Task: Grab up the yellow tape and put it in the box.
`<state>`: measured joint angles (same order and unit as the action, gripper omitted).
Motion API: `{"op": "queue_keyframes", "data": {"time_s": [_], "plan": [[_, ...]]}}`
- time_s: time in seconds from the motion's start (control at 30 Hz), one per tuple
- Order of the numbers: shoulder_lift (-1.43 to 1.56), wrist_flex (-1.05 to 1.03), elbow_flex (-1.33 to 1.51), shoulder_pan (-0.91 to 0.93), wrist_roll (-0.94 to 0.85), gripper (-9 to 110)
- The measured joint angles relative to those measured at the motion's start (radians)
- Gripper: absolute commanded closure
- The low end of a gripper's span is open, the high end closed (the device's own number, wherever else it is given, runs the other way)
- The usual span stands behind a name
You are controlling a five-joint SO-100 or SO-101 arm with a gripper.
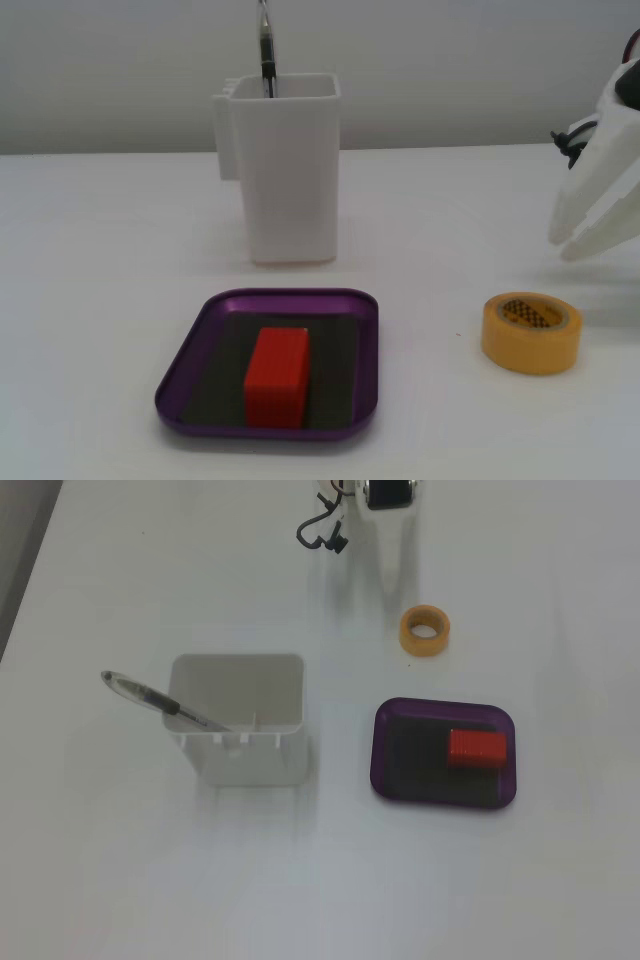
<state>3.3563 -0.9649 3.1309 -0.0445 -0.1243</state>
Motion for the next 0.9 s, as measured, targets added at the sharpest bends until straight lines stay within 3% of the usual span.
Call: {"op": "queue_keyframes", "data": {"time_s": [0.23,0.9], "plan": [[0.000,0.000,0.000,0.000,0.115,102],[0.000,0.000,-0.038,-0.002,0.129,102]]}}
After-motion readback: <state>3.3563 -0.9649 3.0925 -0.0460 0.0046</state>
